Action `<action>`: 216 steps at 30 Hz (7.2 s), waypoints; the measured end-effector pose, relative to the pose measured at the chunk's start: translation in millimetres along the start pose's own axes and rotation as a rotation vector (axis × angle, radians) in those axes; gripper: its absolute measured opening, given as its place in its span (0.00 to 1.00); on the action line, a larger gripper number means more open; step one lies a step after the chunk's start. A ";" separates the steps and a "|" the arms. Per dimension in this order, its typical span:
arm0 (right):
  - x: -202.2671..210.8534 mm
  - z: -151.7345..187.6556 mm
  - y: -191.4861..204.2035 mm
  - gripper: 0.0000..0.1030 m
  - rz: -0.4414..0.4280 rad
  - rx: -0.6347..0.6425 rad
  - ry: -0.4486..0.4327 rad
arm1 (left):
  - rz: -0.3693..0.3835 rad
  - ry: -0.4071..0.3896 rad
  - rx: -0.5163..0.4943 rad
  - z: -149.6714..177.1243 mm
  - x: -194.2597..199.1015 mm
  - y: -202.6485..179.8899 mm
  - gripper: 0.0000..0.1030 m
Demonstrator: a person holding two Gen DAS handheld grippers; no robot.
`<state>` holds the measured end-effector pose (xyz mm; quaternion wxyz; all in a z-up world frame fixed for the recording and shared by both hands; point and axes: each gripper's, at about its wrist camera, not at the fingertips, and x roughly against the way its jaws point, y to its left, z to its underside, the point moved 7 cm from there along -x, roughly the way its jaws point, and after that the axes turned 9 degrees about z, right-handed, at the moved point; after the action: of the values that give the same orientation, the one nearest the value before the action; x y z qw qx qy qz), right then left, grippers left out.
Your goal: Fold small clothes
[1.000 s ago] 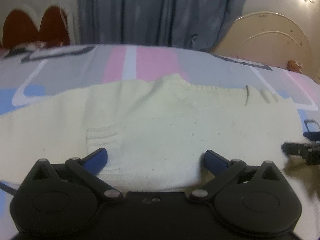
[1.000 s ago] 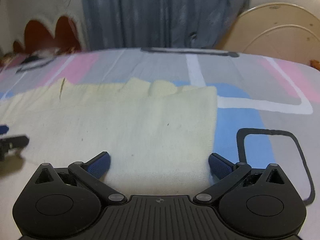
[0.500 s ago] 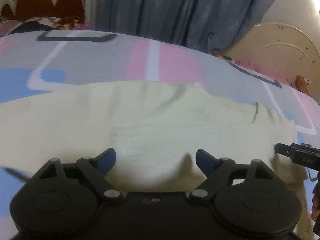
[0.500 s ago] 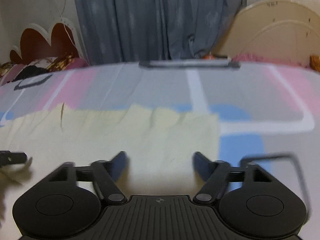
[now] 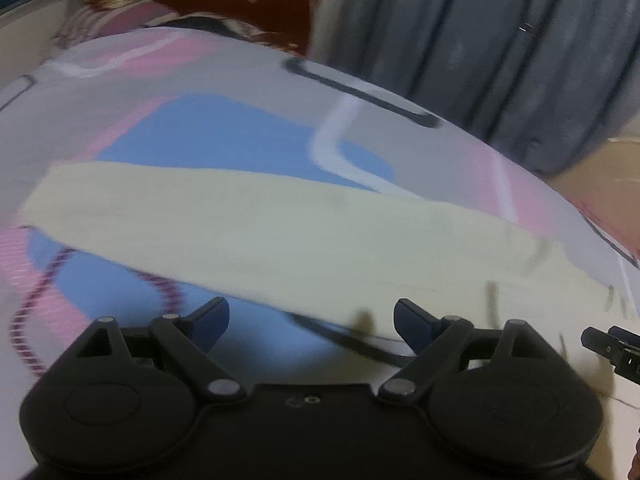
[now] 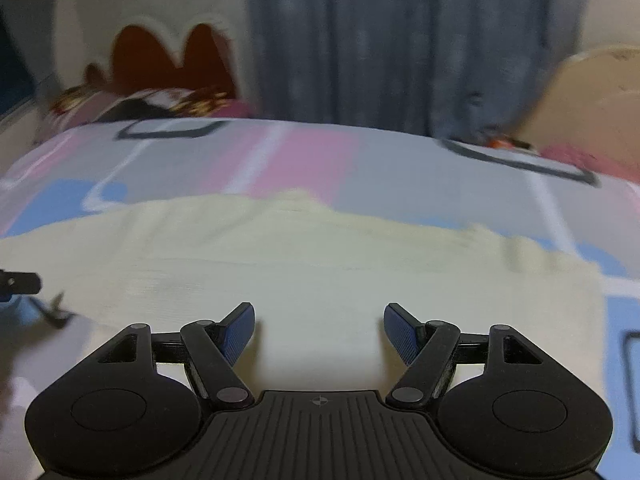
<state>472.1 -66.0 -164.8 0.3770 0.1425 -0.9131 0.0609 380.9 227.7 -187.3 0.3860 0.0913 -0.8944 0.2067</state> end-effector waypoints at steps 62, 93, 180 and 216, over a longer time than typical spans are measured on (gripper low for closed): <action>10.2 29.6 -54.5 0.72 0.059 -0.198 -0.010 | 0.571 -0.067 -0.373 34.6 -23.2 -229.1 0.03; 20.6 45.4 25.3 0.48 0.039 0.129 -0.092 | 0.207 -0.084 -0.293 27.2 -13.3 -98.3 0.84; 22.2 40.3 -190.8 0.08 0.236 -0.286 -0.081 | 0.263 -0.046 -0.254 7.7 -84.2 -174.3 0.59; 50.7 92.9 -106.9 0.32 0.117 -0.093 0.000 | 0.299 0.082 -0.387 112.9 -31.3 -204.3 0.68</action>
<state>408.3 -198.9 -194.4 0.3790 0.0713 -0.9218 0.0403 394.6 -5.3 -218.6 0.3973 -0.1261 -0.9046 0.0898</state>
